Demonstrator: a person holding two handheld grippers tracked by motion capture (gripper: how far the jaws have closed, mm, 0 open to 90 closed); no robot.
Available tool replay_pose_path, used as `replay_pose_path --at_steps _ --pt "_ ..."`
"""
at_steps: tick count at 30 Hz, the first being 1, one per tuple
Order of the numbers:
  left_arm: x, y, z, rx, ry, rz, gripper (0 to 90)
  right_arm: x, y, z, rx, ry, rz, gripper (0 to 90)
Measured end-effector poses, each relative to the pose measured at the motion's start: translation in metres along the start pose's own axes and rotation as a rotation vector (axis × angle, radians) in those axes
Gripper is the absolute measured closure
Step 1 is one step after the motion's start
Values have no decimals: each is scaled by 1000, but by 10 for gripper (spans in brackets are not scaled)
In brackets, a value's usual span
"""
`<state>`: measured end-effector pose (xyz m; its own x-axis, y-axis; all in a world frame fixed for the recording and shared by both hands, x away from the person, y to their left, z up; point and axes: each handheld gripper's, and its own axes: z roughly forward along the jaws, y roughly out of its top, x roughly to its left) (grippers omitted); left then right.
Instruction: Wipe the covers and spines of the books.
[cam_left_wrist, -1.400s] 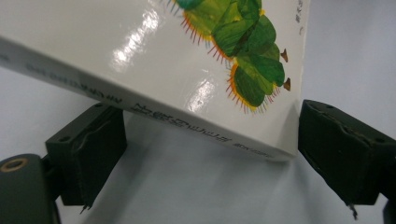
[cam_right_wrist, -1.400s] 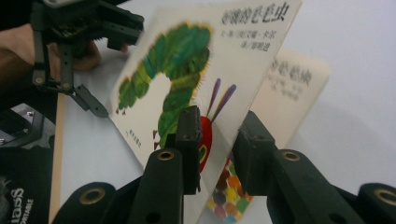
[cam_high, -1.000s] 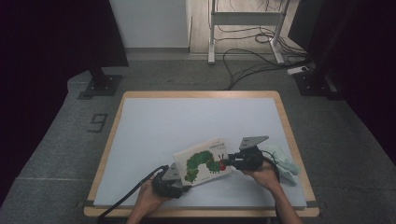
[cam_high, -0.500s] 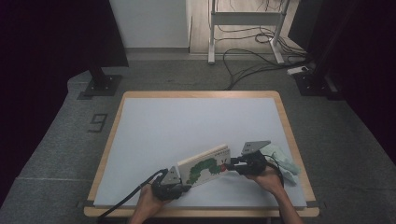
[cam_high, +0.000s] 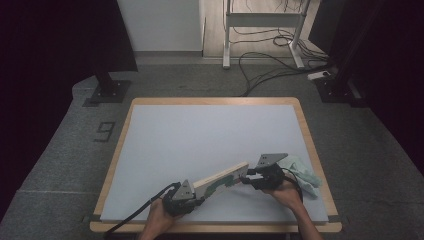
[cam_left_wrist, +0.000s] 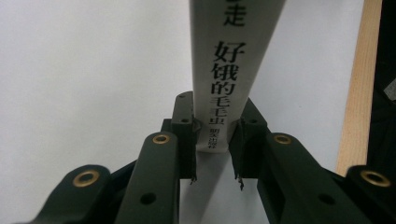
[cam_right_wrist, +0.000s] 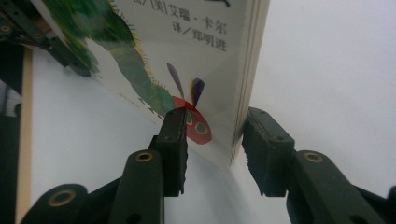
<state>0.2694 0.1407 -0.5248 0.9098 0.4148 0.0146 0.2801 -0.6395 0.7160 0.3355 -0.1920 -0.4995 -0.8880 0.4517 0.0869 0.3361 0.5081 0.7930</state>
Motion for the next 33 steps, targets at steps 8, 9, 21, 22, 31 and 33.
replay_pose_path --at_steps 8,9,21,22,31,33 --pt "12 0 -3 21 70 13 743 -5 10 10 -26 -32 -9 616" --pt "15 0 -4 24 77 12 743 -6 12 12 -29 -35 -8 617" --pt "29 -7 -7 -2 78 -35 743 -15 29 27 -27 -46 -3 616" --pt "29 -7 -6 -2 79 -33 743 -15 28 27 -28 -47 2 612" --pt "28 -8 -6 -4 90 -27 737 -8 24 6 -3 -122 34 378" --pt "28 -8 -6 -4 90 -29 735 -7 21 -5 14 -156 49 331"
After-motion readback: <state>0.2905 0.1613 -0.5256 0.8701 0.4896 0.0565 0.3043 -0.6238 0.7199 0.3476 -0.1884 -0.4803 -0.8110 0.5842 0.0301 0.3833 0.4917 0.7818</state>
